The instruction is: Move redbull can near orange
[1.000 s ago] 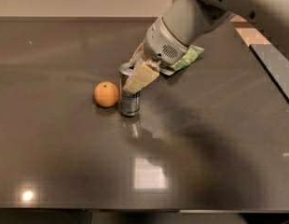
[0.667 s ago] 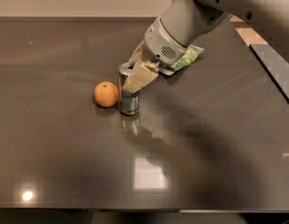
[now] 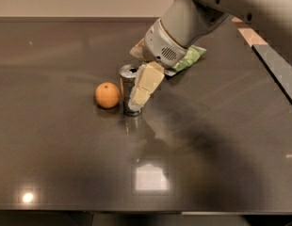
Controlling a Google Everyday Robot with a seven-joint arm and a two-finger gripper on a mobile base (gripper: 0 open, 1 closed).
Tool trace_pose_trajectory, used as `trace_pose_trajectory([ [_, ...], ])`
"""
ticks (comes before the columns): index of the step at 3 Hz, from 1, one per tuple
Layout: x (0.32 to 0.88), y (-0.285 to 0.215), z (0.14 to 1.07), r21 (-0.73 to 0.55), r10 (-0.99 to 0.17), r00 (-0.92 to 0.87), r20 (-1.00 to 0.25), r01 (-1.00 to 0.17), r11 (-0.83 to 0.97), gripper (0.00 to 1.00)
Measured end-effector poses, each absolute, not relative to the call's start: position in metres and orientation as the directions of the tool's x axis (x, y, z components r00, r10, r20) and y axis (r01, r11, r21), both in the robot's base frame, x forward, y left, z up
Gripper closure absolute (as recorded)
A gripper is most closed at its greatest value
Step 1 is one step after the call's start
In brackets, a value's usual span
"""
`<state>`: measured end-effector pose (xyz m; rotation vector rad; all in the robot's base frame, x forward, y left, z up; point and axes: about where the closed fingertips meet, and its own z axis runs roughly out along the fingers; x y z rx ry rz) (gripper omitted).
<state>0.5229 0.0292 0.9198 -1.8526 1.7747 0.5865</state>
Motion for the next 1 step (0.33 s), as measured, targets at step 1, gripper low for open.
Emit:
trace_pose_trajectory([
  [1, 0.5229, 0.0293, 0.9198, -0.062, -0.780, 0.055, -0.623, -0.998, -0.021, 0.00],
])
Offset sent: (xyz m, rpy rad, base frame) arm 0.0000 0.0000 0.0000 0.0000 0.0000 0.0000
